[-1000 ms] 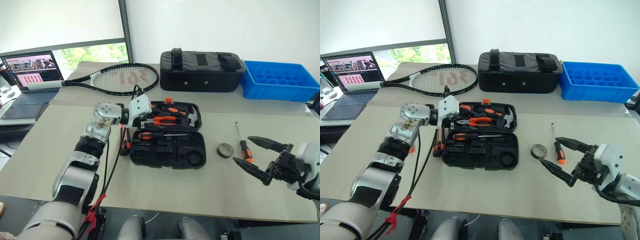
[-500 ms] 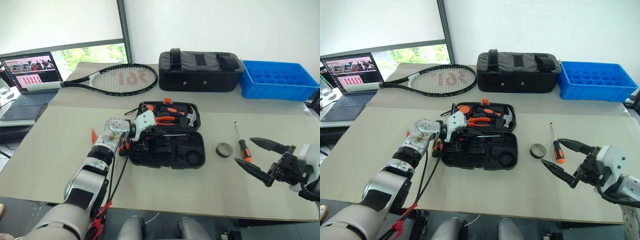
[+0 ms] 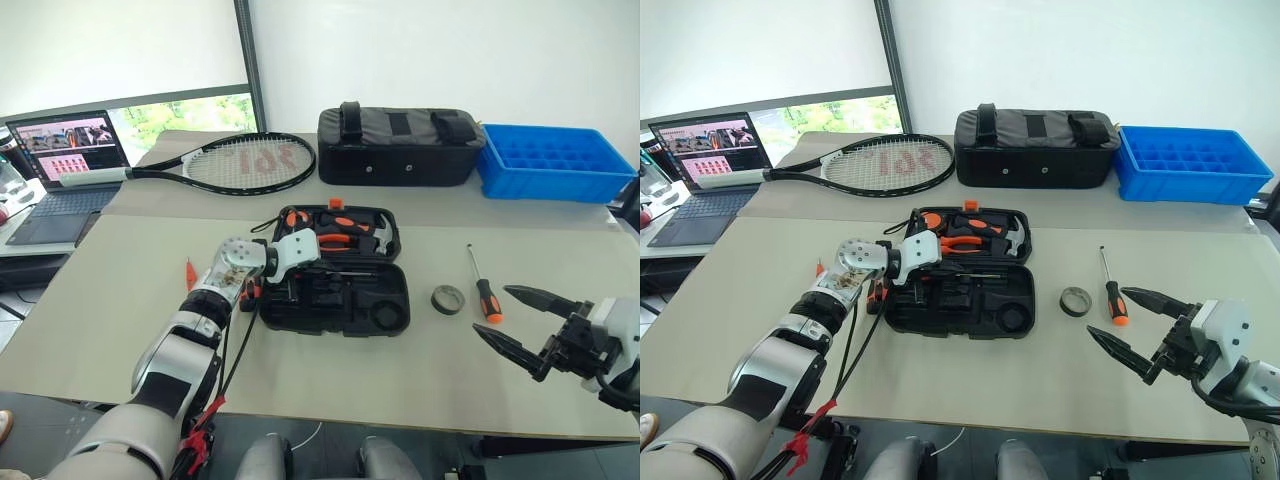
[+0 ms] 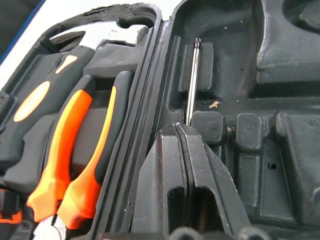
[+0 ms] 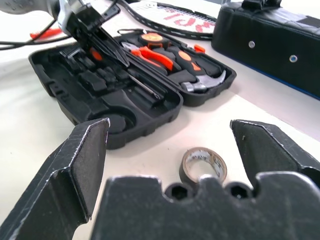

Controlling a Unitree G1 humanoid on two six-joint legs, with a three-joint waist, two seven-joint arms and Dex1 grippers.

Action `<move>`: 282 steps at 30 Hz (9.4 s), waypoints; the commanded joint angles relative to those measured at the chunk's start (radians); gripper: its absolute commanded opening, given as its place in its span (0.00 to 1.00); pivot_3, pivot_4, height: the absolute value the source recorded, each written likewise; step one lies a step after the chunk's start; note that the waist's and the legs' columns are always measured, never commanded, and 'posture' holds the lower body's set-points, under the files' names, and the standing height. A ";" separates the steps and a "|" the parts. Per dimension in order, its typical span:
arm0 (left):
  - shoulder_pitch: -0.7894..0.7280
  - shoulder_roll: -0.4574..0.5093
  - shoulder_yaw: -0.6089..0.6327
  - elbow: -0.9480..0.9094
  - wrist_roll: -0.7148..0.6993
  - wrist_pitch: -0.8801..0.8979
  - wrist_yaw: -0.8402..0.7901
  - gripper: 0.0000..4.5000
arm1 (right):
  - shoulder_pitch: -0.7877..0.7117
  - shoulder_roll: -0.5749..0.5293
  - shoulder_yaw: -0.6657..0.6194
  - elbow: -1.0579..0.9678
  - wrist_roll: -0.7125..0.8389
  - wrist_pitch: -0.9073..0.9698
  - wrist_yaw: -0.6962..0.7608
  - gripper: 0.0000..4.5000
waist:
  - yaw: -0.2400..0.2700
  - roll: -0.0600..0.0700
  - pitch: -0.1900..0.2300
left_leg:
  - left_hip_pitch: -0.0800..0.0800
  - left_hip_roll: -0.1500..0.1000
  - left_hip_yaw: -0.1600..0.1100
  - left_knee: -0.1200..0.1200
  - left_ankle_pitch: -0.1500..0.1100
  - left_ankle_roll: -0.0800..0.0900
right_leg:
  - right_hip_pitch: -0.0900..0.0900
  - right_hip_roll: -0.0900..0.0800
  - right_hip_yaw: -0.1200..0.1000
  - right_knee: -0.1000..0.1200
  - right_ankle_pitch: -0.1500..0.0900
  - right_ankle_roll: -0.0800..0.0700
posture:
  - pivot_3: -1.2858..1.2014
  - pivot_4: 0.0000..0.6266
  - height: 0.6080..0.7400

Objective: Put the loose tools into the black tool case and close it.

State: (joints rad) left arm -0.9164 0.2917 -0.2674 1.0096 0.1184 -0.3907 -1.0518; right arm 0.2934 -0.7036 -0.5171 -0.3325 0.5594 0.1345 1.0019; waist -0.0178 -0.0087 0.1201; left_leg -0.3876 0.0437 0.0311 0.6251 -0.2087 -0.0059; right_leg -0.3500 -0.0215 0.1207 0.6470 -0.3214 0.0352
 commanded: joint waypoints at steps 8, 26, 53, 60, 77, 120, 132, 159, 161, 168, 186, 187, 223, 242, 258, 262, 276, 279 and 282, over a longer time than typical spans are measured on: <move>0.009 0.007 0.201 -0.362 -0.346 0.339 -0.189 0.01 | -0.159 -0.043 0.094 0.062 -0.208 0.300 -0.348 1.00 | 0.001 0.001 0.000 | -0.006 0.000 0.000 0.000 0.000 0.000 | -0.005 0.000 0.000 0.000 0.003 -0.004 | 0.52 0.24 0.75; 0.098 0.426 0.132 -1.062 -0.575 0.956 -0.462 1.00 | -0.312 -0.047 0.201 0.259 -0.237 0.543 -0.422 0.71 | -0.001 0.004 -0.001 | -0.006 0.000 -0.002 0.001 0.000 0.000 | -0.003 0.000 0.000 -0.002 0.002 -0.003 | 0.52 0.24 0.75; 0.678 0.716 0.631 -1.415 -0.715 1.172 -0.203 1.00 | -0.836 -0.008 0.623 0.532 -0.383 -0.065 0.098 0.20 | -0.049 0.000 0.007 | -0.002 0.005 -0.002 -0.002 0.000 0.001 | -0.004 0.002 0.000 -0.001 0.002 -0.004 | 0.52 0.24 0.75; 0.840 0.711 0.774 -1.522 -0.774 1.219 -0.125 1.00 | -1.024 0.038 0.748 0.823 -0.461 -0.268 0.296 0.20 | -0.024 -0.001 0.008 | 0.000 0.005 -0.001 -0.003 0.000 0.001 | -0.003 -0.001 -0.003 -0.001 0.002 -0.007 | 0.52 0.24 0.75; 0.858 0.741 0.772 -1.545 -0.843 1.217 -0.037 1.00 | -1.156 0.141 0.778 1.075 -0.562 -0.380 0.315 0.79 | -0.030 -0.001 0.008 | 0.005 0.006 -0.001 -0.008 0.000 0.000 | -0.004 -0.002 -0.005 0.000 0.004 -0.011 | 0.52 0.24 0.75; 0.960 0.623 0.752 -1.462 -0.737 1.073 0.103 1.00 | -1.021 0.238 0.708 0.852 -0.482 -0.217 0.177 0.01 | -0.030 -0.003 0.008 | 0.009 0.006 0.001 -0.011 0.000 0.000 | -0.003 -0.002 -0.007 0.000 0.004 -0.012 | 0.52 0.24 0.75; 0.982 0.396 0.809 -1.306 -0.534 1.029 0.534 1.00 | -0.908 0.141 0.576 0.566 -0.248 -0.056 0.286 0.64 | -0.025 -0.004 0.008 | 0.005 0.006 -0.004 -0.013 0.000 0.000 | -0.004 -0.006 -0.008 -0.001 0.004 -0.012 | 0.52 0.24 0.75; 0.651 0.122 0.579 -1.064 -0.451 1.256 0.878 1.00 | -0.823 -0.122 0.241 0.748 0.001 -0.055 0.557 0.99 | -0.018 -0.003 0.007 | 0.004 0.003 -0.002 -0.012 0.000 -0.001 | -0.002 -0.006 -0.012 -0.002 0.004 -0.012 | 0.52 0.24 0.75; 0.648 0.110 0.574 -1.057 -0.442 1.258 0.891 1.00 | -0.833 -0.155 0.253 0.783 -0.016 -0.067 0.594 0.99 | -0.016 -0.002 0.007 | 0.004 0.002 -0.002 -0.012 0.000 -0.001 | -0.002 -0.006 -0.012 -0.002 0.004 -0.012 | 0.52 0.24 0.75; 0.651 0.079 0.557 -1.048 -0.409 1.258 0.934 1.00 | -0.820 -0.247 0.367 0.792 0.046 -0.129 0.613 0.99 | -0.011 -0.001 0.006 | 0.004 0.002 -0.001 -0.012 0.001 -0.001 | -0.001 -0.006 -0.011 -0.003 0.004 -0.012 | 0.52 0.24 0.75; 0.629 0.044 0.600 -1.051 -0.390 1.245 0.999 0.18 | -0.812 -0.310 0.485 0.807 0.164 -0.204 0.613 1.00 | 0.003 0.000 0.006 | 0.004 0.002 -0.001 -0.011 0.001 -0.002 | -0.001 -0.007 -0.011 -0.004 0.004 -0.011 | 0.52 0.24 0.75; 0.624 0.046 0.603 -1.055 -0.393 1.236 0.997 0.11 | -0.811 -0.310 0.486 0.808 0.165 -0.206 0.613 1.00 | 0.004 0.000 0.006 | 0.003 0.001 -0.001 -0.011 0.001 -0.002 | -0.001 -0.007 -0.011 -0.004 0.004 -0.011 | 0.52 0.24 0.75; 0.051 0.239 -0.120 -0.373 -0.068 0.221 -0.319 0.11 | -0.529 -0.320 0.235 0.632 0.170 -0.166 0.612 1.00 | 0.000 -0.002 0.008 | -0.001 0.002 0.000 -0.011 0.003 -0.004 | -0.002 -0.003 -0.008 -0.006 0.004 -0.011 | 0.52 0.24 0.75; 0.075 0.212 0.002 -0.470 -0.167 0.284 -0.298 0.88 | -0.552 -0.331 0.250 0.641 0.160 -0.155 0.613 1.00 | -0.001 -0.001 0.008 | 0.000 0.002 0.000 -0.009 0.003 -0.004 | -0.002 -0.002 -0.007 -0.005 0.004 -0.010 | 0.52 0.24 0.75; 0.187 0.187 0.073 -0.478 -0.263 0.301 -0.322 0.01 | -0.571 -0.317 0.251 0.652 0.133 -0.163 0.613 1.00 | 0.002 0.003 0.005 | 0.000 0.003 0.000 -0.009 0.003 -0.004 | -0.002 -0.002 -0.007 -0.004 0.004 -0.010 | 0.52 0.24 0.75; 0.169 0.158 0.066 -0.388 -0.224 0.259 -0.276 0.01 | -0.565 -0.325 0.246 0.651 0.135 -0.162 0.613 1.00 | 0.003 0.003 0.005 | -0.001 0.002 0.000 -0.008 0.003 -0.004 | -0.002 -0.002 -0.007 -0.005 0.004 -0.010 | 0.52 0.24 0.75; 0.165 0.137 0.034 -0.262 -0.162 0.223 -0.277 0.01 | -0.542 -0.331 0.233 0.634 0.127 -0.168 0.613 1.00 | 0.000 0.002 0.005 | 0.000 0.002 0.000 -0.008 0.003 -0.004 | -0.002 -0.002 -0.007 -0.003 0.004 -0.010 | 0.52 0.24 0.75; 0.163 0.136 0.041 -0.257 -0.170 0.225 -0.279 0.01 | -0.541 -0.328 0.234 0.630 0.124 -0.168 0.613 1.00 | -0.001 0.002 0.005 | 0.000 0.002 0.000 -0.008 0.003 -0.004 | -0.002 -0.002 -0.006 -0.003 0.004 -0.010 | 0.52 0.24 0.75; 0.159 0.134 0.086 -0.309 -0.226 0.273 -0.274 0.01 | -0.541 -0.327 0.234 0.628 0.124 -0.166 0.613 1.00 | -0.001 0.002 0.005 | 0.000 0.002 0.000 -0.007 0.003 -0.004 | -0.002 -0.002 -0.006 -0.002 0.004 -0.010 | 0.52 0.24 0.75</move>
State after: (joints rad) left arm -0.7504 0.4230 -0.2112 0.7319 -0.0823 -0.1458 -1.3338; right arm -0.2493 -1.0143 -0.2473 0.3219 0.6793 -0.0205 1.5675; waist -0.0190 -0.0065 0.1255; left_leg -0.3874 0.0459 0.0311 0.6178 -0.2061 -0.0097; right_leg -0.3521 -0.0232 0.1141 0.6450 -0.3174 0.0250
